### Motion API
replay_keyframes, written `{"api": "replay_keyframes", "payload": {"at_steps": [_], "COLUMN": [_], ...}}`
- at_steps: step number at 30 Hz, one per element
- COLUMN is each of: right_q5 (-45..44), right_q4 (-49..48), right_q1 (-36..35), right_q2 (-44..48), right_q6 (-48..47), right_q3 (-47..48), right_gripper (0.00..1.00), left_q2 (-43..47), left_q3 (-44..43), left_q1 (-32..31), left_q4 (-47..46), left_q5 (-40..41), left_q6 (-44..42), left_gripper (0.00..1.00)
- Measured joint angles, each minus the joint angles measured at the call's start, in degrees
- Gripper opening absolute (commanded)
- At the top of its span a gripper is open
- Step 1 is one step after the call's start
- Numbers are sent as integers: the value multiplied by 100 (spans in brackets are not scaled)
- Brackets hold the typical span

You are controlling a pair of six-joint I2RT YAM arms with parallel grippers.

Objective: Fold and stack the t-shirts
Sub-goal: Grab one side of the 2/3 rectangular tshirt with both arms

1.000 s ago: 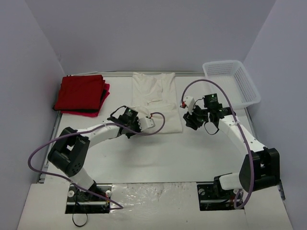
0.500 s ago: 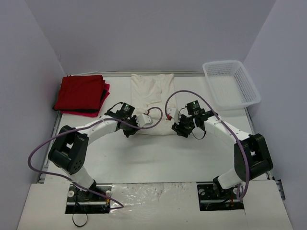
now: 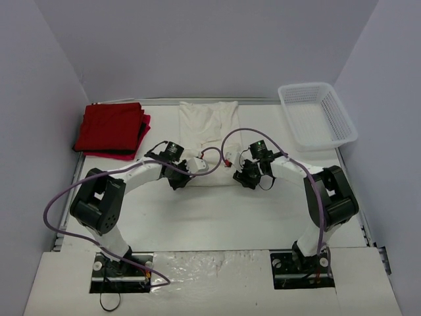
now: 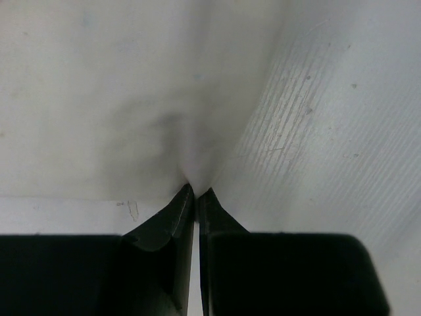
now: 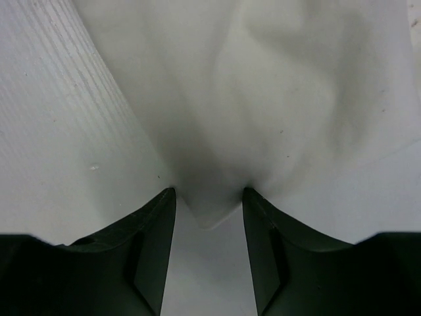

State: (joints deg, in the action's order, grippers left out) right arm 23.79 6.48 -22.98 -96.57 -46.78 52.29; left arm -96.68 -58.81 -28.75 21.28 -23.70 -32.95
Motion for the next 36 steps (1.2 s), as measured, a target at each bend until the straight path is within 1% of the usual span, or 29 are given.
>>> {"api": "replay_keyframes", "payload": {"at_steps": [3,5,6,7,8,10,11,17,21,24,26,30,36], "right_q5": [-2,-24,-48,-70,-85,-173,-210,-282,-205,-28,131,450,914], "right_q4": [-72,-116,-142,-160,-177,-245,-260,-203,236,758,1193,1954,2938], "right_q1": [-9,-31,-37,-39,-46,-70,-70,-79,-74,-79,-85,-105,-103], "right_q2": [-37,-74,-87,-103,-122,-170,-205,-245,-243,-81,184,1012,2100], "right_q6": [2,11,17,15,22,39,44,57,42,42,44,42,-52], "right_q3": [15,46,55,61,72,101,136,216,345,354,352,352,382], "right_gripper": [39,35,27,22,13,6,0,0,0,0,0,0,0], "left_q2": [-9,-9,-9,-9,-9,-9,-9,-7,11,94,184,444,890], "left_q3": [0,0,0,0,0,0,0,0,-46,-164,-282,-649,-1196], "left_q1": [0,0,0,2,2,2,2,15,24,24,22,22,-4], "left_q4": [0,2,2,2,2,7,11,142,446,890,1244,2046,3532], "left_q5": [-42,-57,-63,-70,-74,-85,-94,-146,-203,-293,-391,-634,-1248], "left_q6": [0,2,0,0,0,0,-2,-63,-225,-400,-522,-844,-1517], "left_gripper": [2,2,2,2,2,2,2,2,2,2,2,3,2]}}
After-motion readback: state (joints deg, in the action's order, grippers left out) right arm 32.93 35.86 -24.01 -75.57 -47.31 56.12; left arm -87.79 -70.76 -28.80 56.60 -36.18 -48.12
